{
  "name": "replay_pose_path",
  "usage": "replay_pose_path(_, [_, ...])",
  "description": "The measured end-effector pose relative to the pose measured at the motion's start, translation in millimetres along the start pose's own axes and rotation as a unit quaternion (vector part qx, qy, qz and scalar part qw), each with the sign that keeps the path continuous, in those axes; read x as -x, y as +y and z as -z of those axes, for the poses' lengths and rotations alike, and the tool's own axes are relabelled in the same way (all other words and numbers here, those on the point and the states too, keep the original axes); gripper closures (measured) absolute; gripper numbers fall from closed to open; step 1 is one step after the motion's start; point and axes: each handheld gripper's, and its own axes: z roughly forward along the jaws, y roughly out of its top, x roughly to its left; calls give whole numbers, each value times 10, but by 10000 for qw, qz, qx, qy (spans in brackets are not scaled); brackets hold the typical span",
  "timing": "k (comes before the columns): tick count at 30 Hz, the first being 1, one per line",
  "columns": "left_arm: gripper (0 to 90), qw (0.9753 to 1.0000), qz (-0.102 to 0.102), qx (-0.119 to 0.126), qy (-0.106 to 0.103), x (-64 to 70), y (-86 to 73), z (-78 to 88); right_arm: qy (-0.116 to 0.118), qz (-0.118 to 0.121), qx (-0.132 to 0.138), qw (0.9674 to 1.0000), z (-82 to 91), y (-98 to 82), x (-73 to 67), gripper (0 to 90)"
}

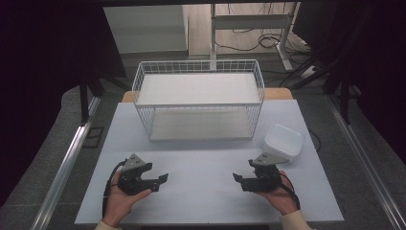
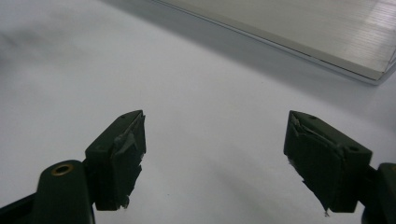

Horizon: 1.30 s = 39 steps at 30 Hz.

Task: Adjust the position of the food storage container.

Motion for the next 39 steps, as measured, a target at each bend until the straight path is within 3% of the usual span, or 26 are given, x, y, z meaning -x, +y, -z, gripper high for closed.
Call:
replay_pose_path(15, [219, 10000, -10, 2, -12, 6, -1, 9, 154, -49, -2, 9999, 88, 63, 45, 256])
replay_pose_path(21, [217, 9999, -27, -86, -87, -12, -19, -11, 63, -44, 29, 10000, 157, 139, 89, 264])
replay_pose_path(30, [218, 9999, -41, -85, -80, -7, -7, -1, -72, -167, -15, 9998, 312, 159, 246, 268])
replay_pose_path(39, [220, 10000, -12, -75, -49, 3, -2, 21, -247, -335, -124, 9991, 564, 289, 479, 295])
